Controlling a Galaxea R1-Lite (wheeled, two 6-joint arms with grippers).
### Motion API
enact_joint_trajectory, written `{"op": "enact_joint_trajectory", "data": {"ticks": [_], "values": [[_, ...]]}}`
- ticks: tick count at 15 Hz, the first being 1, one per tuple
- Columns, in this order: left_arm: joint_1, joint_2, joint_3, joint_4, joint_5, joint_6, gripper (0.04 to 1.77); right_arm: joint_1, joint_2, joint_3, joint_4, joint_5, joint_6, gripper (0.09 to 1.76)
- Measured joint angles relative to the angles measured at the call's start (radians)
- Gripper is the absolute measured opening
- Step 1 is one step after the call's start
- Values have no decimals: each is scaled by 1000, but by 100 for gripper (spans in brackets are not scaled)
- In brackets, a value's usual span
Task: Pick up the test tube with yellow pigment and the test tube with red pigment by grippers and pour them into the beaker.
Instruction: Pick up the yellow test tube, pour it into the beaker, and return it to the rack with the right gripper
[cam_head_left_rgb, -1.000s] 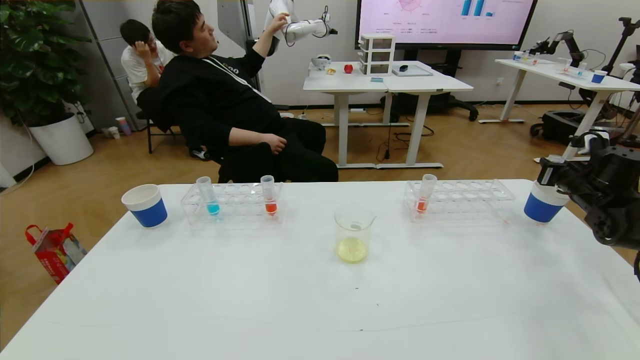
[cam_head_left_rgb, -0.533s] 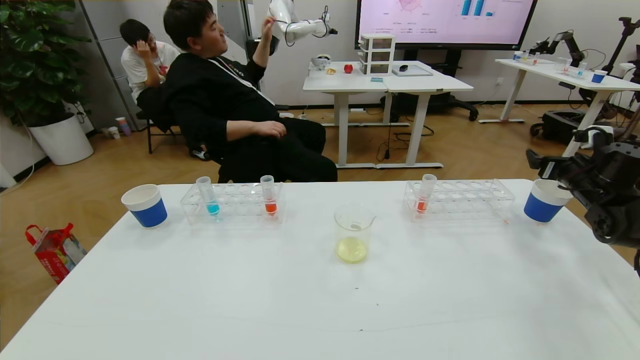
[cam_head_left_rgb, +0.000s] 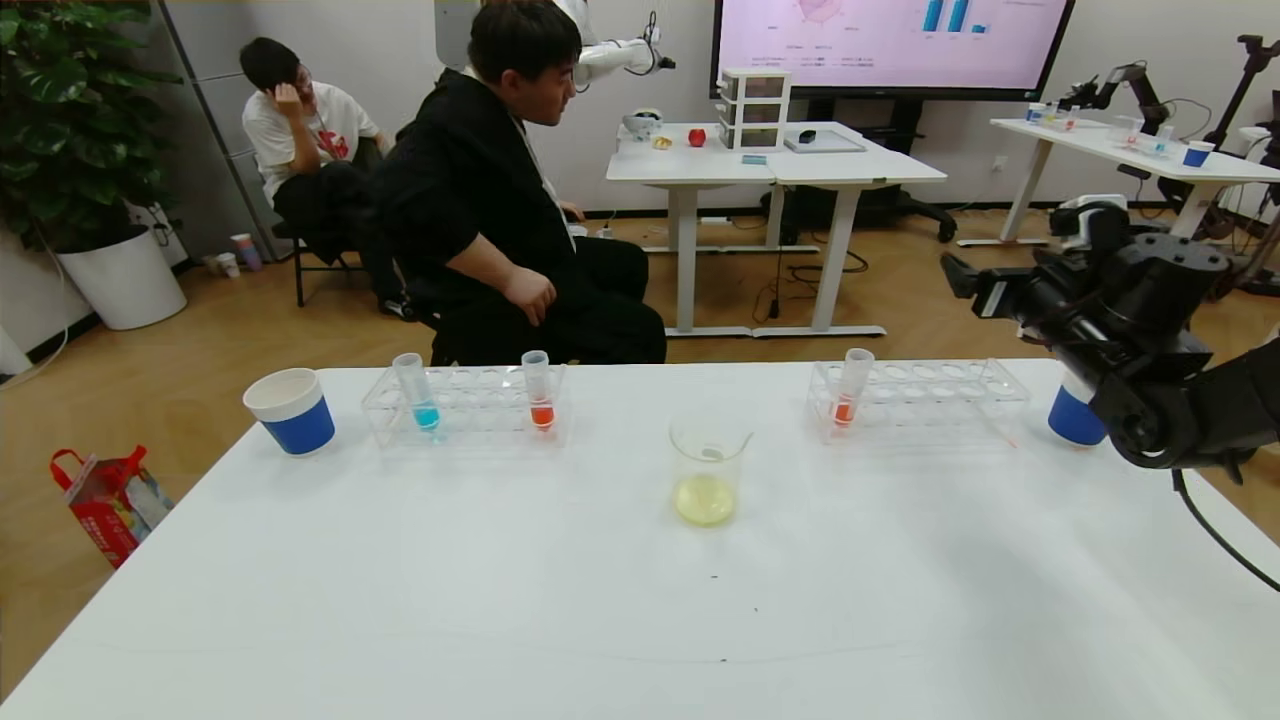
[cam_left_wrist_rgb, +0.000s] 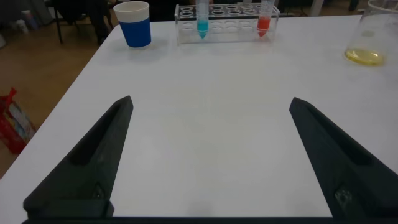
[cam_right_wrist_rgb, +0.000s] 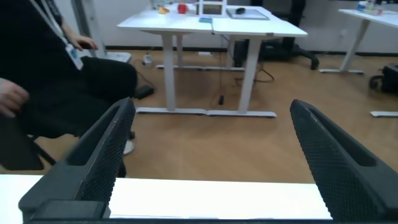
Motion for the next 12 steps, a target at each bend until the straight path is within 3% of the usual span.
{"op": "enact_joint_trajectory", "data": {"ticks": [6, 12], "values": [[0, 0, 0, 0, 0, 0, 175, 79, -286, 150, -9, 0, -2, 174], [0, 0, 0, 0, 0, 0, 175, 89, -792, 364, 37, 4, -27, 174]]}}
